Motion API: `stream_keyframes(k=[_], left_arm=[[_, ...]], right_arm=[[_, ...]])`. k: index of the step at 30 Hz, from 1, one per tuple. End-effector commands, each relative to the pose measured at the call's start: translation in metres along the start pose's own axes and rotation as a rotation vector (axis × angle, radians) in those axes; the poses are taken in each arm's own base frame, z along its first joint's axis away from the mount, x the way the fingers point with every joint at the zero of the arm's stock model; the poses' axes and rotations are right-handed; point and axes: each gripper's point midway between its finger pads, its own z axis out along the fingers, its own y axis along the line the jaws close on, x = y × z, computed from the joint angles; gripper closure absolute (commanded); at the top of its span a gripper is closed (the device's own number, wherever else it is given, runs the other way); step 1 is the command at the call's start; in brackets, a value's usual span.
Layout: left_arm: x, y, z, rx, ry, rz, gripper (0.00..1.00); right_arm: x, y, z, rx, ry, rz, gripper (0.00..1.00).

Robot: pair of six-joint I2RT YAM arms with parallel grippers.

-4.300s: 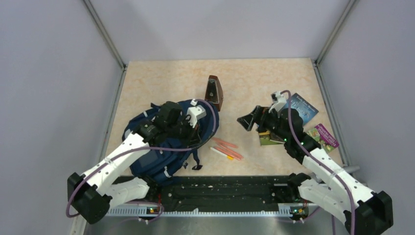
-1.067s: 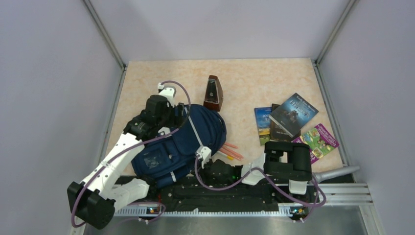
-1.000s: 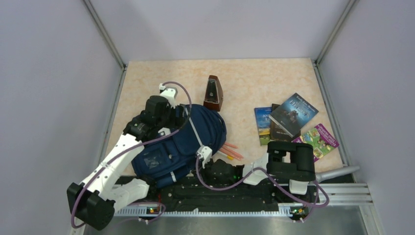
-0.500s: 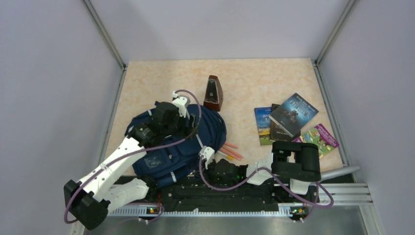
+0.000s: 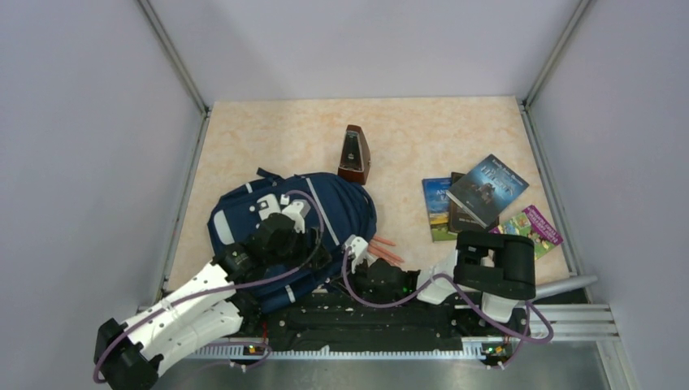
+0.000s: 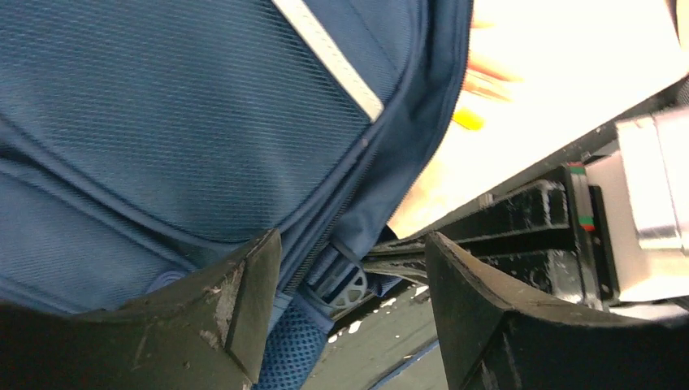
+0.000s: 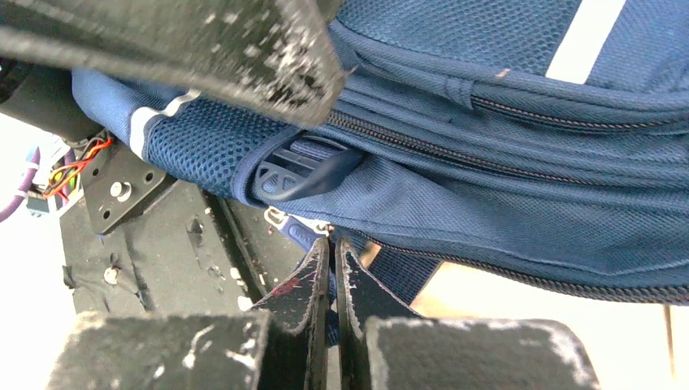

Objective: Pack the student bag
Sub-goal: Unzip the student bag at the center of the board.

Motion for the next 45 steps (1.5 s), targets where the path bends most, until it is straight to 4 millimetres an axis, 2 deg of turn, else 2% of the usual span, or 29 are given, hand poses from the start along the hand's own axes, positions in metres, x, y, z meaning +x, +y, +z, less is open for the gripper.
stream_keyframes(k=[1, 5, 16, 23, 29, 35, 38, 40, 41, 45], left_arm=[[-0.006, -0.021, 0.005, 0.056, -0.055, 0.009, 0.3], [0.001, -0.019, 0.015, -0.019, -0.047, 0.101, 0.3], [-0.007, -0.034, 0.03, -0.072, -0.079, 0.275, 0.34], [-0.016, -0.042, 0.023, -0.041, -0.136, 0.35, 0.35], [-0.013, -0.05, 0.021, -0.001, -0.136, 0.397, 0.33], [-0.014, -0.054, 0.03, -0.032, -0.114, 0.466, 0.33], [-0.015, -0.054, 0.032, -0.053, -0.116, 0.473, 0.34], [-0.021, -0.046, 0.03, -0.106, -0.147, 0.433, 0.36], [-0.025, -0.041, 0.028, -0.138, -0.168, 0.404, 0.36], [-0.029, -0.042, 0.022, -0.123, -0.212, 0.35, 0.36]], right_arm=[[-0.024, -0.01, -0.004, 0.035, -0.089, 0.05, 1.0], [-0.029, -0.016, -0.008, 0.064, -0.11, 0.059, 1.0], [-0.04, -0.039, -0.026, 0.184, -0.154, 0.042, 1.0], [-0.058, -0.051, -0.04, 0.261, -0.197, 0.099, 1.0], [-0.07, -0.064, -0.052, 0.337, -0.228, 0.107, 1.0], [-0.073, -0.071, -0.051, 0.378, -0.221, 0.061, 1.0], [-0.068, -0.069, -0.053, 0.358, -0.205, 0.051, 1.0], [-0.06, -0.065, -0.057, 0.309, -0.201, 0.053, 1.0], [-0.058, -0.06, -0.059, 0.268, -0.203, 0.053, 0.98], [-0.047, -0.036, -0.06, 0.1, -0.181, 0.025, 0.65]])
